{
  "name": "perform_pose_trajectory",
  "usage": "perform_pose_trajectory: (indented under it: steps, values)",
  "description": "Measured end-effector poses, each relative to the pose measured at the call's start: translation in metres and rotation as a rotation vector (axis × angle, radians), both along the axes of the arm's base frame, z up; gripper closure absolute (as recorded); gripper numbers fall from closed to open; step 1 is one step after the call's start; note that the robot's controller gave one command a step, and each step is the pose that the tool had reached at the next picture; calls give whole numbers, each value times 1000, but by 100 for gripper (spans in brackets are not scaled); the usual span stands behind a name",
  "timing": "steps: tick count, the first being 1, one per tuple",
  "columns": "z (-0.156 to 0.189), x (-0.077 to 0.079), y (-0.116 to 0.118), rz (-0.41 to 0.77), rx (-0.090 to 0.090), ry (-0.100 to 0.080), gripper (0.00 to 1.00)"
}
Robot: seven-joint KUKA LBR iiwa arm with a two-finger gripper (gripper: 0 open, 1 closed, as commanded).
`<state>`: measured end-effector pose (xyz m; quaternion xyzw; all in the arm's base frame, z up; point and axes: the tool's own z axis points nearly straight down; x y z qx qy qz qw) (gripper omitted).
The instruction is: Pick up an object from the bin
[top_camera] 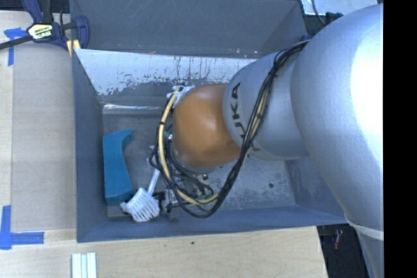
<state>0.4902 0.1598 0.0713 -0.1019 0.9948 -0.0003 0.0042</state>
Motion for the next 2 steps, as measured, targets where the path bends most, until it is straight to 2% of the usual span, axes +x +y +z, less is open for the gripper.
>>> perform_pose_trajectory:
  steps: [1,2]
  values:
    - [-2,-4,56,-15,-4,-6,100]
    - [-2,-4,56,-15,-4,-6,100]
